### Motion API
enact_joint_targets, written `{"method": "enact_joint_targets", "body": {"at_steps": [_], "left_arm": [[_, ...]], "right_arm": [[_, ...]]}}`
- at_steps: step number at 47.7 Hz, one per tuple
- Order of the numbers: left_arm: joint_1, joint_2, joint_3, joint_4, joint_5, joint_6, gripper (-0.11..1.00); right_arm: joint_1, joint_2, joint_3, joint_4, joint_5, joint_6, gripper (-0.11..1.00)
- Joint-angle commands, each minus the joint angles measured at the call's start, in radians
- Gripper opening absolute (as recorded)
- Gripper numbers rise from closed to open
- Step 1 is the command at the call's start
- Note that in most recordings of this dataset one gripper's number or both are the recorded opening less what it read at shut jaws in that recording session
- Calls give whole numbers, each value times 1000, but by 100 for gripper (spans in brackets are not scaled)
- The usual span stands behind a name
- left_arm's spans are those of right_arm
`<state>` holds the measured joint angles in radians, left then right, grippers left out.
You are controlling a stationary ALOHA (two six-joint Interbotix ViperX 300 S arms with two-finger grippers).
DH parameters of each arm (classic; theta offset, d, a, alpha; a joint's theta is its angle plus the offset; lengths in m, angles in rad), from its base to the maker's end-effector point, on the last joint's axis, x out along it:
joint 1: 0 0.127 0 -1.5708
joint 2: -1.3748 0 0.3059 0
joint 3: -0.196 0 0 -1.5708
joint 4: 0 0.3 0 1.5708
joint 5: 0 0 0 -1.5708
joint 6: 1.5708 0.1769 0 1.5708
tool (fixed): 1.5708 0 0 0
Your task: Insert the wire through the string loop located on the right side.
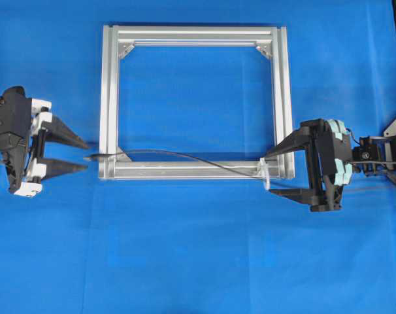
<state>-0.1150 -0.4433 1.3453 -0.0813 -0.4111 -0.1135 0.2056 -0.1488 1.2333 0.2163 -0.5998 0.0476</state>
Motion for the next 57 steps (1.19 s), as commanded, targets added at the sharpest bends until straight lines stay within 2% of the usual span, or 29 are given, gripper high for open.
{"method": "enact_joint_targets", "body": {"at_steps": [1,4,5,11,21,42,57], "left_arm": [[-2,-5,-12,3,8,2,67],[0,-5,-11,3,14,2,82],[2,-5,-11,2,14,2,83],[6,-6,-12,3,14,0,74],[17,-37,-28,2,17,-3,75],[44,-155,-89,3,106,-2,75],[51,-164,-91,3,114,-3,75]], "right_arm": [[2,-14,-6,0,-5,-2,96],[2,-14,-6,0,-5,-2,96],[2,-14,-6,0,-5,-2,96],[2,-14,-8,0,-5,-3,96],[0,-66,-14,0,17,-5,96],[-32,-276,-28,0,167,-31,96],[-34,-296,-40,0,190,-63,96]]}}
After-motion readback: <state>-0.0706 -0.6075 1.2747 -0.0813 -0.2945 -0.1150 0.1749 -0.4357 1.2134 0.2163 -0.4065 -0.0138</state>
